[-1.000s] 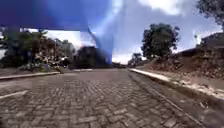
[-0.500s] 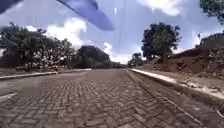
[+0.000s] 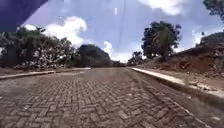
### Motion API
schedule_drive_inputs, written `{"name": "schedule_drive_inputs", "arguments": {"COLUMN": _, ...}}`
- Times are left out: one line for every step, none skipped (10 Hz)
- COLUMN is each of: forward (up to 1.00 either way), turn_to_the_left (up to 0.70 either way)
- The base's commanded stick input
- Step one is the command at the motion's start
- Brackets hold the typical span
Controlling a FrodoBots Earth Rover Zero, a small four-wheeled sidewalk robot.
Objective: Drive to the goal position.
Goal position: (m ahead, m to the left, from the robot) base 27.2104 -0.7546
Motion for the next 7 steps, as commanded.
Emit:
{"name": "schedule_drive_inputs", "arguments": {"forward": 0.7, "turn_to_the_left": 0.0}}
{"name": "schedule_drive_inputs", "arguments": {"forward": 0.7, "turn_to_the_left": 0.0}}
{"name": "schedule_drive_inputs", "arguments": {"forward": 0.7, "turn_to_the_left": 0.0}}
{"name": "schedule_drive_inputs", "arguments": {"forward": 0.7, "turn_to_the_left": 0.0}}
{"name": "schedule_drive_inputs", "arguments": {"forward": 0.7, "turn_to_the_left": 0.0}}
{"name": "schedule_drive_inputs", "arguments": {"forward": 0.7, "turn_to_the_left": 0.0}}
{"name": "schedule_drive_inputs", "arguments": {"forward": 0.7, "turn_to_the_left": 0.0}}
